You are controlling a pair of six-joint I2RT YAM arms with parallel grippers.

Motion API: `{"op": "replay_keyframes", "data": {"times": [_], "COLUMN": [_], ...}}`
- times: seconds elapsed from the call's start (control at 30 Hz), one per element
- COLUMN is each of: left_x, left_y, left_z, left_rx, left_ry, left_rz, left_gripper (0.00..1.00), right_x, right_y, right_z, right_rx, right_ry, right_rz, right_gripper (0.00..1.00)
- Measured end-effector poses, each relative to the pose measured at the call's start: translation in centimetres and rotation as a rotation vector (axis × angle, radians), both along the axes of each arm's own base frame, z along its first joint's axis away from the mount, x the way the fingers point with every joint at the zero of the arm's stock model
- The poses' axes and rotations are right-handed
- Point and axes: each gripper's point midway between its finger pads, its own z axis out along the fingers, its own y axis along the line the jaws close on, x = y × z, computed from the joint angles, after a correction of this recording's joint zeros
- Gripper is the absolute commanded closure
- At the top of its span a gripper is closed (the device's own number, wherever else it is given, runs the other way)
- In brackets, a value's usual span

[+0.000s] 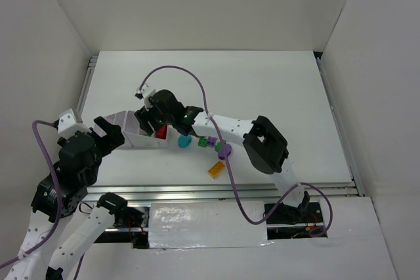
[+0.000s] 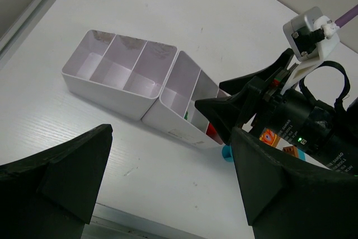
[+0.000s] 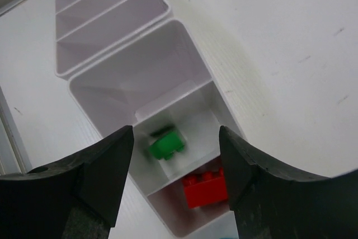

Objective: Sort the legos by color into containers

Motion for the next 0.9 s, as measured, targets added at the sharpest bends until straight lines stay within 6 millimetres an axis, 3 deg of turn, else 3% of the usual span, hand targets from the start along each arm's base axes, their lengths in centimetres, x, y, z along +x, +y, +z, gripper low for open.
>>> {"op": "replay_keyframes", "data": {"times": [0.13,0.2,0.23,0.4,0.47,0.57,0.77,0.9], "left_x": [0.0,0.0,0.0,0.0,0.1,0.1,0.1,0.3], "left_y": [0.0,0.0,0.0,-0.1,-0.2,-0.2,-0.2,-0.3], "left_z": [0.0,0.0,0.0,0.0,-0.1,-0.1,-0.1,-0.2], "left_rx": [0.000,0.000,0.000,-0.002,-0.002,-0.001,0.001,0.014], "left_ry": [0.000,0.000,0.000,0.001,0.003,0.006,0.008,0.013], "left_rz": [0.000,0.000,0.000,-0.005,-0.008,-0.008,-0.012,-0.019], "left_gripper": [0.00,0.00,0.00,0.00,0.00,0.00,0.01,0.01], "right_x": [0.2,0.8,1.2,0.9,0.3,-1.2,-5.5,-6.4], "right_y": [-2.6,-4.5,-5.8,-13.6,-15.8,-18.4,-21.2,-20.7], "right_z": [-0.9,-0.8,-0.6,0.3,0.2,-1.5,-7.4,-7.8], "right_rx": [-0.019,-0.025,-0.026,-0.040,-0.035,-0.044,-0.136,-0.113], "right_ry": [0.077,0.128,0.150,0.253,0.289,0.342,0.438,0.475], "right_rz": [-0.124,-0.239,-0.313,-0.650,-0.753,-0.867,-0.967,-0.987], "right_gripper": [0.20,0.04,0.00,0.00,0.04,0.12,0.20,0.21]}}
